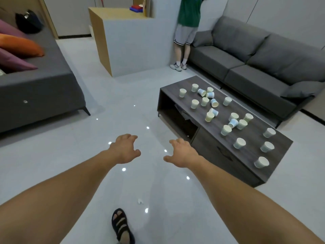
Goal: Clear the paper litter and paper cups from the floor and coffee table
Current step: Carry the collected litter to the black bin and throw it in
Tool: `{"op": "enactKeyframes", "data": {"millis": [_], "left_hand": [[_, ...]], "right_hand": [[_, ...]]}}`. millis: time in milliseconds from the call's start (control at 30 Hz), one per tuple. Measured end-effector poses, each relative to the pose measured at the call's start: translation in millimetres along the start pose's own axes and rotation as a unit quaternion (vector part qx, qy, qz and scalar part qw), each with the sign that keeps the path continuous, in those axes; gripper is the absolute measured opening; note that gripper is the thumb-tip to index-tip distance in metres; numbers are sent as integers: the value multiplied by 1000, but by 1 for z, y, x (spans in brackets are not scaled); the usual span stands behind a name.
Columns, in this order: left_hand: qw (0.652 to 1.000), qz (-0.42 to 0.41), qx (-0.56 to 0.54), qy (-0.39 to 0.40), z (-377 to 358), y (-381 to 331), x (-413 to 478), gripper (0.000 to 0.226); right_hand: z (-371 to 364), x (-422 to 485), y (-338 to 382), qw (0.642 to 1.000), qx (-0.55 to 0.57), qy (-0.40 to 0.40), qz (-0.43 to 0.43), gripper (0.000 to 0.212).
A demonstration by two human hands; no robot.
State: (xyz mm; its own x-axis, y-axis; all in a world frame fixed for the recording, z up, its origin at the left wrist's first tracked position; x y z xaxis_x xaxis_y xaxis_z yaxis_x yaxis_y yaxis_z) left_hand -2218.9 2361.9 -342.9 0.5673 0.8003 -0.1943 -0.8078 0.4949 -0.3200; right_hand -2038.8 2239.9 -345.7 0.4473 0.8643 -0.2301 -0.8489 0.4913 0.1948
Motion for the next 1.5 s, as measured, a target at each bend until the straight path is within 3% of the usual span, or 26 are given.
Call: {"op": "enactKeyframes", "data": {"millis": [300,600,900,1033,1300,1500], "left_hand": [[999,-26,16,27,65,53,179,71],[996,-62,30,50,94,46,388,71],[1000,-2,7,12,168,61,598,69],[999,4,16,34,178,72,686,69],[997,-65,20,43,217,68,909,70],[988,-134,50,57,249,20,1065,69]], "right_hand": [[24,177,80,1000,19,18,4,81],[56,385,61,999,3,28,-16,80],[134,620,76,999,17,22,42,77],[151,709,82,998,20,36,55,77],[187,899,60,999,9,39,-25,75],[223,1005,13,992,46,34,-111,75]]}}
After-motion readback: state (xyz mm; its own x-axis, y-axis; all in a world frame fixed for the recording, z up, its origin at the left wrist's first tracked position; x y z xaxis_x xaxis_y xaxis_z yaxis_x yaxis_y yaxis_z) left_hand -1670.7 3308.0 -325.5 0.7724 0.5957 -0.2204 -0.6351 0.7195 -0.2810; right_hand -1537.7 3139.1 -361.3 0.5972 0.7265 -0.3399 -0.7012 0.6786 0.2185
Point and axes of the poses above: each hand's wrist, its own x-axis towards the middle knuckle, its own z-axis out of the back of the hand, y = z × x, the point moved 7 cm from there along x, towards the middle knuckle, and after that the axes turned 10 degrees about -y, right-handed, at the moved point
